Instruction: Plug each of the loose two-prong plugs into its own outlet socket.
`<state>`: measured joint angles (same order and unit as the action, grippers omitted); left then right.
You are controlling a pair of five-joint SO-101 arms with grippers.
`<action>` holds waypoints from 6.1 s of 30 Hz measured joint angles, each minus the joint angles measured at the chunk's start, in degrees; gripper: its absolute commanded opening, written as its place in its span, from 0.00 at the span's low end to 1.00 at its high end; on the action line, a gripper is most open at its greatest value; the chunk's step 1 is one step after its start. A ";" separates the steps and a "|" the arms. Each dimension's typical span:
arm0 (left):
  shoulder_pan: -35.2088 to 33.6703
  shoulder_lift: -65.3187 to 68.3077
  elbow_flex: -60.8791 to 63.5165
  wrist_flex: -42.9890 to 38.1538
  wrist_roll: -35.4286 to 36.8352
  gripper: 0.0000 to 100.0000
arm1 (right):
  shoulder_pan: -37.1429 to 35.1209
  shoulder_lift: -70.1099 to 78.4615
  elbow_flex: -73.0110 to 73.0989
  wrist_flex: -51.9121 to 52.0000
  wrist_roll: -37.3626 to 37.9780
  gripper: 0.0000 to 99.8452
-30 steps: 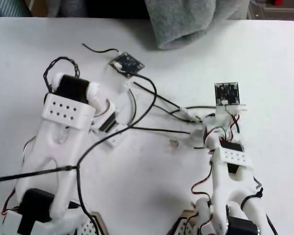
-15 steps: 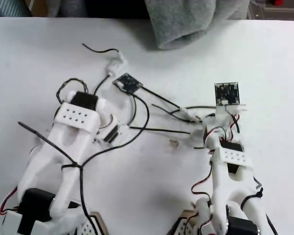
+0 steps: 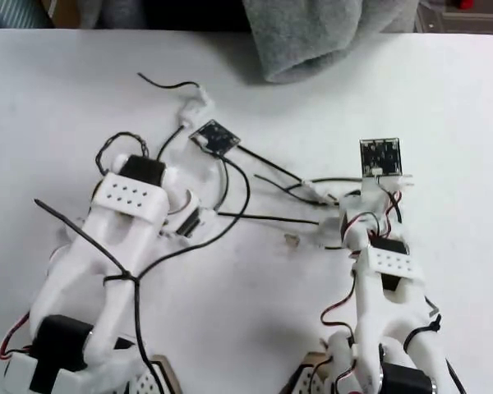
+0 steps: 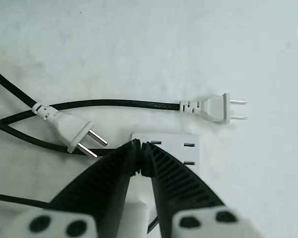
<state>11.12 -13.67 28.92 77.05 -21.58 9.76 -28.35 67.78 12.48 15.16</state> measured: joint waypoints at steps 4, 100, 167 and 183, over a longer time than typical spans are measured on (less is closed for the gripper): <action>0.00 0.00 0.00 0.00 0.00 0.02 | 0.00 0.00 0.00 0.00 0.00 0.02; 0.00 24.97 -7.21 -5.01 -0.18 0.02 | 0.00 0.00 0.00 0.00 0.00 0.02; -7.56 27.87 -29.71 -9.14 6.77 0.02 | 0.00 0.00 0.00 0.00 0.00 0.02; -14.07 70.42 -88.53 1.23 9.58 0.02 | 0.00 0.00 0.00 0.00 0.00 0.02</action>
<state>-2.95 56.75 -59.60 78.29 -12.00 9.76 -28.35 67.78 12.48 15.16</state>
